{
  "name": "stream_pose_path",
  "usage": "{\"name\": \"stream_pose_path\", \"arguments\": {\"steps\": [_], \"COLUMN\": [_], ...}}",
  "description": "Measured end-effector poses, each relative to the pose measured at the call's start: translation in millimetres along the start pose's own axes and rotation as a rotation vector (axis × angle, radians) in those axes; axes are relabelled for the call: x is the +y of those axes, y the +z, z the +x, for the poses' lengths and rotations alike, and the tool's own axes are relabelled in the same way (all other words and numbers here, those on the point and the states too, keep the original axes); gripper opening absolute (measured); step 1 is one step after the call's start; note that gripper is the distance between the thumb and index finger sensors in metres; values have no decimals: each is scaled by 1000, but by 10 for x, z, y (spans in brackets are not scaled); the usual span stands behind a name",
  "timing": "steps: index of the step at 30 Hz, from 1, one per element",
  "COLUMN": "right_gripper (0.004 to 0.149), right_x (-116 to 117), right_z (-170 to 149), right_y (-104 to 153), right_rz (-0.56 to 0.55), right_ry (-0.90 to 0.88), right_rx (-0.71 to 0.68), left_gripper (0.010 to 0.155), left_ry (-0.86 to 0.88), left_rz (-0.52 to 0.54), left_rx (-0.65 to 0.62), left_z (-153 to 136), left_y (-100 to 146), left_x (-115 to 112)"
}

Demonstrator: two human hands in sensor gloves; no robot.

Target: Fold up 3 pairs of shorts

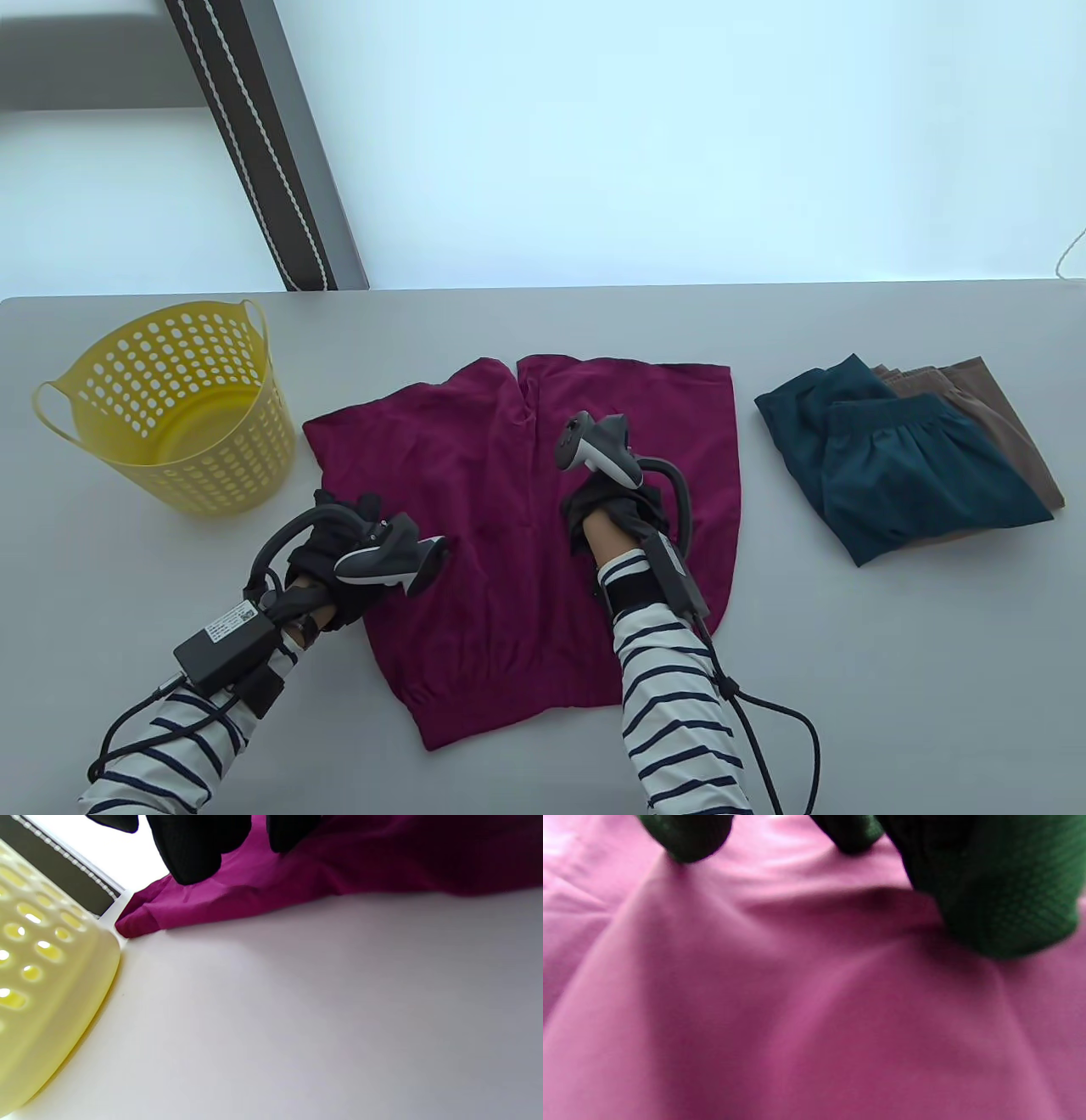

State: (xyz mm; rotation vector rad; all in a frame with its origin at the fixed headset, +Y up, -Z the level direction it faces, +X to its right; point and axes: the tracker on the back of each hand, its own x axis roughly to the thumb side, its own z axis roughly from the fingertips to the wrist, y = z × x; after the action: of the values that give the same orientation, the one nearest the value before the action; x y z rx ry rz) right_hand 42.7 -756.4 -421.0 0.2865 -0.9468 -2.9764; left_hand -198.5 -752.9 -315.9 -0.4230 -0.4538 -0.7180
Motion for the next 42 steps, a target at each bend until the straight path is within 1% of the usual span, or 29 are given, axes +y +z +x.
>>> {"name": "stream_pose_path", "arguments": {"steps": [2, 4, 7, 8, 9, 11, 13, 14, 16, 18, 20, 21, 22, 23, 24, 26, 28, 29, 30, 31, 32, 33, 34, 35, 36, 37, 40, 42], "right_gripper": [84, 82, 78, 77, 75, 73, 72, 73, 77, 80, 83, 83, 83, 83, 81, 79, 74, 73, 71, 70, 70, 69, 70, 71, 71, 72, 75, 74], "right_x": [50, 129, 202, 213, 237, 271, 279, 280, 267, 221, 89, 55, -19, -63, -124, -164, -174, -159, -119, -82, -18, 71, 112, 125, 118, 114, 102, 107], "right_z": [21, 31, 19, 16, 11, 10, 14, 19, 8, -31, -167, -209, -303, -371, -485, -581, -666, -681, -685, -677, -653, -624, -601, -564, -515, -490, -430, -398], "right_y": [-46, -89, -127, -134, -147, -150, -145, -139, -103, -49, 83, 119, 191, 241, 326, 393, 468, 484, 493, 483, 449, 376, 334, 317, 264, 231, 127, 25], "right_rz": [-7, 7, 6, 0, -18, -23, -40, -47, -54, -96, -199, -217, -260, -280, -286, -272, -271, -273, -267, -246, -190, -109, -70, -86, -117, -115, -125, -136], "right_ry": [-11, -45, -87, -94, -98, -97, -100, -99, -103, -130, -190, -204, -226, -237, -242, -231, -153, -111, -49, -9, 40, 72, 66, 74, 117, 128, 122, 94], "right_rx": [2, -28, -112, -140, -197, -215, -215, -214, -247, -269, -295, -298, -283, -255, -193, -157, -116, -103, -75, -62, -63, -78, -86, -74, -49, -45, -30, -31], "left_gripper": [80, 77, 71, 70, 70, 69, 69, 69, 71, 75, 79, 83, 88, 91, 91, 89, 86, 82, 74, 66, 58, 56, 55, 55, 56, 57, 66, 72], "left_ry": [-37, -59, -56, -44, -19, 10, 24, 43, 112, 170, 187, 184, 162, 111, 42, -51, -188, -236, -279, -296, -307, -300, -295, -284, -268, -247, -151, -69], "left_rz": [51, 83, 102, 95, 84, 75, 63, 41, 22, 85, 250, 304, 361, 394, 379, 324, 238, 195, 142, 118, 74, 46, 49, 77, 74, 66, 14, -42], "left_rx": [-84, -169, -314, -357, -402, -446, -461, -470, -486, -423, -259, -192, -107, -27, 34, 90, 136, 143, 155, 164, 165, 155, 161, 166, 135, 118, 30, -47], "left_z": [148, 283, 461, 499, 541, 584, 570, 540, 458, 334, 121, 56, -14, -71, -105, -109, -76, -57, -44, -40, -38, -38, -43, -55, -76, -94, -195, -266], "left_y": [187, 354, 559, 598, 639, 702, 700, 680, 646, 625, 579, 552, 503, 432, 330, 186, -25, -114, -213, -260, -327, -366, -372, -336, -290, -258, -73, 105], "left_x": [54, 89, 108, 106, 102, 99, 98, 102, 130, 186, 290, 317, 347, 370, 376, 349, 267, 221, 168, 136, 73, 16, -5, -22, -32, -40, -96, -180]}}
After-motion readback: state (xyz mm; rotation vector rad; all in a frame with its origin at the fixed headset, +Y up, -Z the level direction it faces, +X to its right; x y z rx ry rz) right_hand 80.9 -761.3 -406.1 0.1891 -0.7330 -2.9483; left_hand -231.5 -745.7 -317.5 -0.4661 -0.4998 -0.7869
